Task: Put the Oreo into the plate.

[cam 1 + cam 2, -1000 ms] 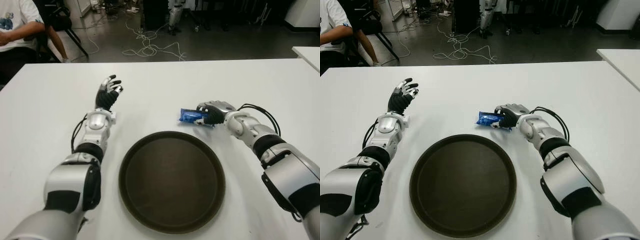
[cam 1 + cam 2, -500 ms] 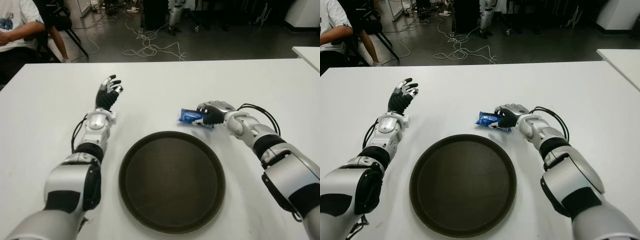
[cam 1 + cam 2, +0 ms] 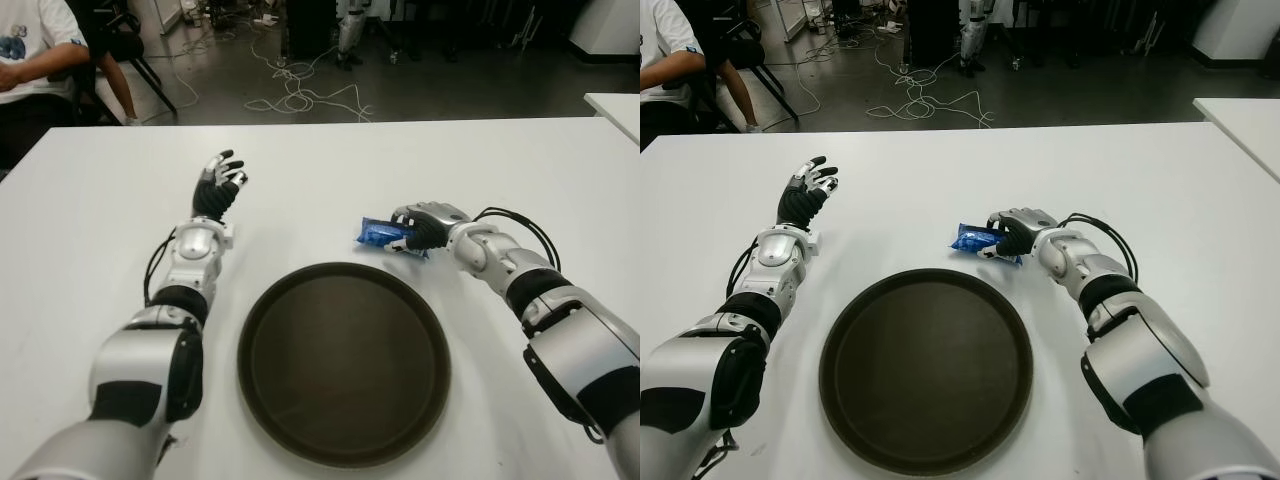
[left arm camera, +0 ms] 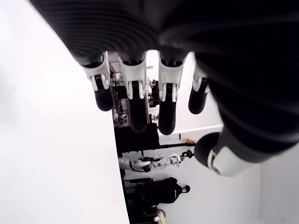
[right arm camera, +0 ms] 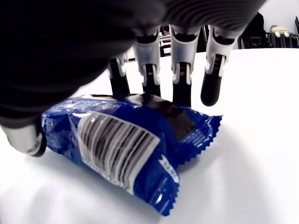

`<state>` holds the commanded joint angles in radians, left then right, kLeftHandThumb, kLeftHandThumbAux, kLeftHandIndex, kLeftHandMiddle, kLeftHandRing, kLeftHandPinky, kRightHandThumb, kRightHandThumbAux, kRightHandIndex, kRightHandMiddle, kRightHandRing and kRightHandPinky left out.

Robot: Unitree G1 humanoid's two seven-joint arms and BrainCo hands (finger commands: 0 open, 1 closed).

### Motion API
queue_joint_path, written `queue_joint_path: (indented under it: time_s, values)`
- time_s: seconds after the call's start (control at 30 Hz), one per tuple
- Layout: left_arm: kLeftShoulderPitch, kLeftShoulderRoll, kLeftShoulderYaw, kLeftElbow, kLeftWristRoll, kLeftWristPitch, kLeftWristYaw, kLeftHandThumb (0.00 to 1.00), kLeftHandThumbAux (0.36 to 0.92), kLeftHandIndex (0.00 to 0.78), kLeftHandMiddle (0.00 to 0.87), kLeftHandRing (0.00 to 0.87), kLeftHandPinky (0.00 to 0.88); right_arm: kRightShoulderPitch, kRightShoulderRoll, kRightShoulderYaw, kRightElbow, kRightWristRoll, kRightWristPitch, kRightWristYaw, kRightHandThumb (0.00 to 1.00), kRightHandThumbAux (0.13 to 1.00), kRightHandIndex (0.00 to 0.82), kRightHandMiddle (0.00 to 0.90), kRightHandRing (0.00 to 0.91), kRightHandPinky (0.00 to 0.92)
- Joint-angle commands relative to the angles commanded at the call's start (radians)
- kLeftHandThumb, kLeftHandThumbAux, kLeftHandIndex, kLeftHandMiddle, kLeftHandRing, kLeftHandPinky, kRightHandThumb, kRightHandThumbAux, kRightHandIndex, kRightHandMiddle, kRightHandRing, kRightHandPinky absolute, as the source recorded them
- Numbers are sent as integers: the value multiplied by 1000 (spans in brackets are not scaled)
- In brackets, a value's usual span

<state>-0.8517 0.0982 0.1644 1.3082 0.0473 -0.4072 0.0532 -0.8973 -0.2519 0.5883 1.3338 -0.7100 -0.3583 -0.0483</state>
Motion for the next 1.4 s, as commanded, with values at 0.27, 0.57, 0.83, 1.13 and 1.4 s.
queue_joint_path:
  time_s: [0.27,0.57,0.83,1.13,1.4]
  values:
    - [0,-1,5,-1,-6,-6,-8,112,642,141,215,165,109,-6,-2,20,2,-14,-3,-3,250,464,331,388,390,311]
    - [-1,-1,10,0,-10,0,-12,113,633,127,209,165,110,-9,-13,28,-5,-18,-44,-106,364,658,531,573,552,491]
    - [0,0,6,0,-4,-1,-8,118,630,132,214,166,113,-10,-16,30,0,-22,-55,-158,316,756,543,641,623,584]
    - [-1,-2,7,0,-7,2,-9,121,626,126,207,159,99,-16,-17,29,3,-27,-31,-162,205,788,537,654,636,600]
    - [1,-1,3,-1,-3,-7,-10,127,645,134,215,166,106,-15,-19,28,5,-29,-25,-174,185,800,536,662,643,598]
